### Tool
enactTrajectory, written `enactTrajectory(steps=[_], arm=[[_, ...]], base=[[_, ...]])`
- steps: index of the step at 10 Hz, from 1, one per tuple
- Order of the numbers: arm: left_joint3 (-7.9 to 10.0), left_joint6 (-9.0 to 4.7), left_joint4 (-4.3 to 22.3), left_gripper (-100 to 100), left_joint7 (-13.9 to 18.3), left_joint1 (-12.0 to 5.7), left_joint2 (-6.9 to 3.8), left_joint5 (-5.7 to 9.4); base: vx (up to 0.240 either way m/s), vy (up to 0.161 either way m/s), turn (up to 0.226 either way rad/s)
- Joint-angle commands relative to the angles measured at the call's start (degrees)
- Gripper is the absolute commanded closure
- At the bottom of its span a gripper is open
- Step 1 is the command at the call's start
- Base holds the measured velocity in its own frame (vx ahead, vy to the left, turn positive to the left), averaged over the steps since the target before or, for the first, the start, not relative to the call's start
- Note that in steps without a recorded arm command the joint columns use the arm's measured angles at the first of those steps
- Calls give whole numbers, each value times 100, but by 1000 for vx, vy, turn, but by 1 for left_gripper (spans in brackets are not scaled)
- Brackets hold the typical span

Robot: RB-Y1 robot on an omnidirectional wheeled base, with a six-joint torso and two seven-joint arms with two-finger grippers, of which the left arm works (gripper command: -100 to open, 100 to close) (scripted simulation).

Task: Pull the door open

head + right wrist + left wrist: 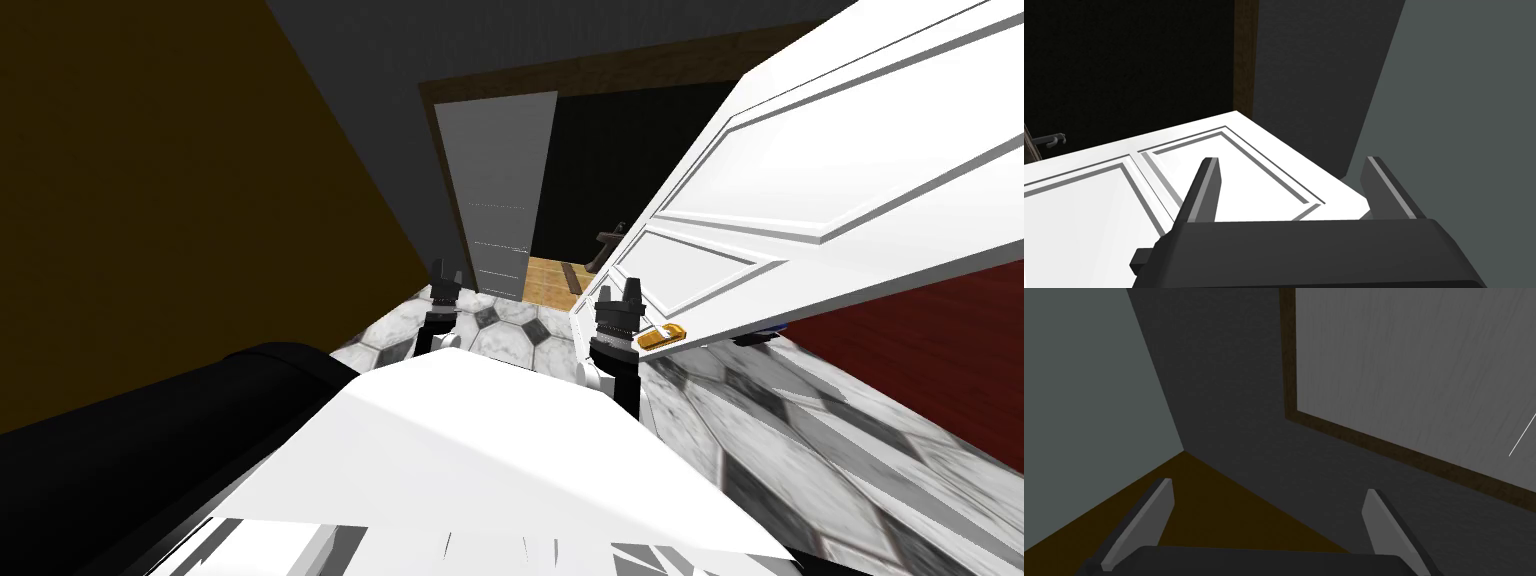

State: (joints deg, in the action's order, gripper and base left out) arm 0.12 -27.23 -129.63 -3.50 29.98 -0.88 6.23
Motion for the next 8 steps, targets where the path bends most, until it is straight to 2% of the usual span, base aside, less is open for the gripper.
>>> enactTrajectory(steps=[1, 2, 6, 8], arm=[[22, 33, 179, -100, 29, -84, -68, 10], [27, 41, 222, -100, 36, -104, -84, 12], [88, 130, 715, -100, 115, -334, -240, 40], [127, 190, 1041, -100, 168, -487, -332, 58]], base=[[113, 0, -48], [165, -5, -42], [186, -35, -48], [154, -16, -62]])
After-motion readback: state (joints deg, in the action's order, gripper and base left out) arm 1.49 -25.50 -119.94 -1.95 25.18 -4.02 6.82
